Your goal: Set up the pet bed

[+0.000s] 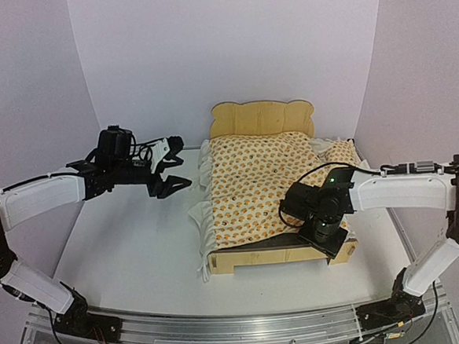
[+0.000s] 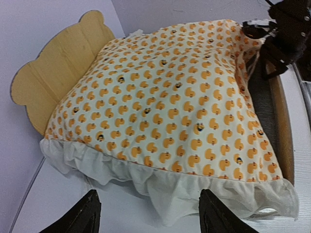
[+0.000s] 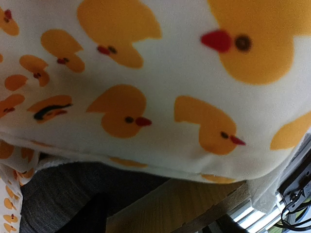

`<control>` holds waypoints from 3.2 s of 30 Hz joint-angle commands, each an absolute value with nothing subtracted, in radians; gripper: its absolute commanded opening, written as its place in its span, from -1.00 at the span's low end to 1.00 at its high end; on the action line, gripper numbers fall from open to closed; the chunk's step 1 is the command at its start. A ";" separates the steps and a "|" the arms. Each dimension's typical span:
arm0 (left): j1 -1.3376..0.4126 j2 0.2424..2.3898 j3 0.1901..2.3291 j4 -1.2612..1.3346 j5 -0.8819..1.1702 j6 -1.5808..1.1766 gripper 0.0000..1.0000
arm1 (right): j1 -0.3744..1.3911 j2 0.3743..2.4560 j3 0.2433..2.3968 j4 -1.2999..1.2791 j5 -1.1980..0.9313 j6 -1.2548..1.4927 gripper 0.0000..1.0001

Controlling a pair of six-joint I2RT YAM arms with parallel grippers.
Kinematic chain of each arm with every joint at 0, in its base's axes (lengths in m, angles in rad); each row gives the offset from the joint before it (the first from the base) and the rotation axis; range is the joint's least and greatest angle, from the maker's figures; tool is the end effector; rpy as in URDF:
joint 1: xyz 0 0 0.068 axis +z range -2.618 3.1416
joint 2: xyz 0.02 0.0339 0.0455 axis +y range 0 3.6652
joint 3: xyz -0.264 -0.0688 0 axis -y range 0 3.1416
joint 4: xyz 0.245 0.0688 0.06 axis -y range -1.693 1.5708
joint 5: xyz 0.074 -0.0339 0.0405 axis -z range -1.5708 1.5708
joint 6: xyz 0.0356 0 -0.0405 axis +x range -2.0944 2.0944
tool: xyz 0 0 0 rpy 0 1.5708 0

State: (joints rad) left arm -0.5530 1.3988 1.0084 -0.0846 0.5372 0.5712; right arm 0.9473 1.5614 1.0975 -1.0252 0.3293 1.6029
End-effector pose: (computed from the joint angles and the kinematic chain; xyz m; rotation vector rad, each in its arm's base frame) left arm 0.2604 -0.1821 0.2880 1.3412 1.5032 -0.5358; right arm 0.1683 0.2143 0.2142 0.9205 2.6476 -0.0261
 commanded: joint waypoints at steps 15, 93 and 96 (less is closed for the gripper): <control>-0.453 1.471 1.238 -0.105 0.378 0.400 0.62 | 0.671 1.462 1.110 -0.988 0.296 0.922 -1.00; -0.812 1.732 1.564 -0.332 0.407 0.744 -1.00 | 1.153 1.457 0.723 0.138 0.312 0.784 -0.21; -0.793 1.708 1.568 -0.347 0.418 0.746 -1.00 | 1.154 1.471 0.796 0.135 0.333 0.761 -0.22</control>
State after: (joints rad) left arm -0.8227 1.7781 1.5265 -0.3493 0.4152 0.7582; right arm 1.1417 1.4595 0.6786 0.0702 0.2557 0.8027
